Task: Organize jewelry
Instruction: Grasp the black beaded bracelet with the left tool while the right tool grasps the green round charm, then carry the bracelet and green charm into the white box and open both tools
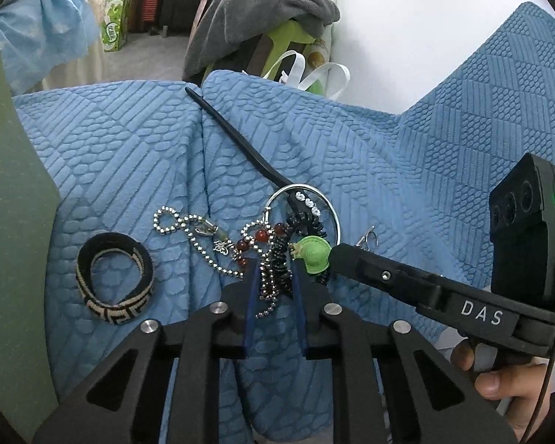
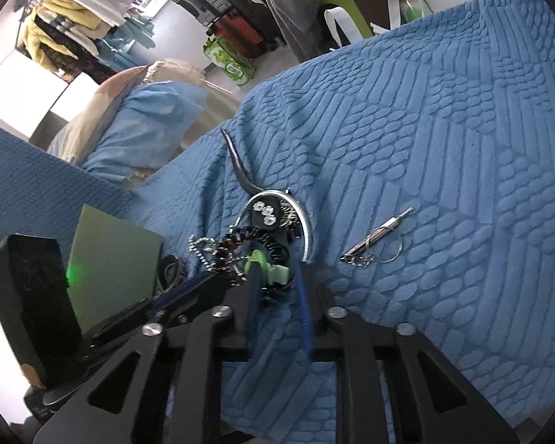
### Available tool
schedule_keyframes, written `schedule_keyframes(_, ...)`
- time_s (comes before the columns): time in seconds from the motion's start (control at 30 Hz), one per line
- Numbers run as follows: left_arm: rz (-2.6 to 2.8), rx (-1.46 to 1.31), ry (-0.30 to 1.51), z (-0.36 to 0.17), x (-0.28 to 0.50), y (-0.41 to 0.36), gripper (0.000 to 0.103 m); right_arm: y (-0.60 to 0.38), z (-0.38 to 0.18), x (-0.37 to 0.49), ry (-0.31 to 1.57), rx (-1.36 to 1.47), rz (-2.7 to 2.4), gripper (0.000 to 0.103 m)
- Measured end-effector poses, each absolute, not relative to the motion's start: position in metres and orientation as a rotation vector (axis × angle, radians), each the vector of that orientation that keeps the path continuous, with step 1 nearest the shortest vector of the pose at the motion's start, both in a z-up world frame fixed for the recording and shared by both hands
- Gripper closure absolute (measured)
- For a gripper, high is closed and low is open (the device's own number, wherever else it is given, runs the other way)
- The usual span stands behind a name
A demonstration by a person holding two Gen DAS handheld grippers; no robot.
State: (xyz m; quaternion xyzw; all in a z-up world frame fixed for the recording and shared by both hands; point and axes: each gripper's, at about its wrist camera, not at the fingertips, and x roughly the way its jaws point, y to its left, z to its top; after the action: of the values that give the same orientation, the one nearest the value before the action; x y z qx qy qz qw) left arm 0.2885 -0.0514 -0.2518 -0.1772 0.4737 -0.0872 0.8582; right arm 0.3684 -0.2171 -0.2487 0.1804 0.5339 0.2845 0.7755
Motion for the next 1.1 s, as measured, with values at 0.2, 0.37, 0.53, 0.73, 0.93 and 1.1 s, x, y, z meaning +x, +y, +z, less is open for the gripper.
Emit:
schedule_keyframes(0.2, -0.188, -0.366, 0.994, -0.251, 0.289, -0.052, 0.085, -0.224, -0.243, 0.366, 1.136, 0.409, 0.607, 0.094)
schedule_keyframes(0.37, -0.185, -0.369, 0.998, -0.251, 0.293, -0.05, 0.084, -0.233, -0.235, 0.362, 1.103, 0.418, 0.604, 0.094)
schedule_keyframes(0.53, -0.186, -0.337, 0.973, -0.246, 0.295, -0.055, 0.084, -0.24, -0.23, 0.36, 1.083, 0.42, 0.584, 0.094)
schedule_keyframes(0.73, -0.176, -0.271, 0.956, -0.243, 0.301, -0.064, 0.085, -0.241, -0.225, 0.358, 1.069, 0.386, 0.546, 0.094)
schedule_keyframes(0.93, -0.151, -0.194, 0.951, -0.246, 0.303, -0.072, 0.094, -0.243, -0.221, 0.357, 1.062, 0.37, 0.526, 0.094)
schedule_keyframes(1.1, -0.156, -0.196, 0.916, -0.233, 0.294, -0.07, 0.094, -0.239, -0.211, 0.354, 1.044, 0.336, 0.508, 0.094)
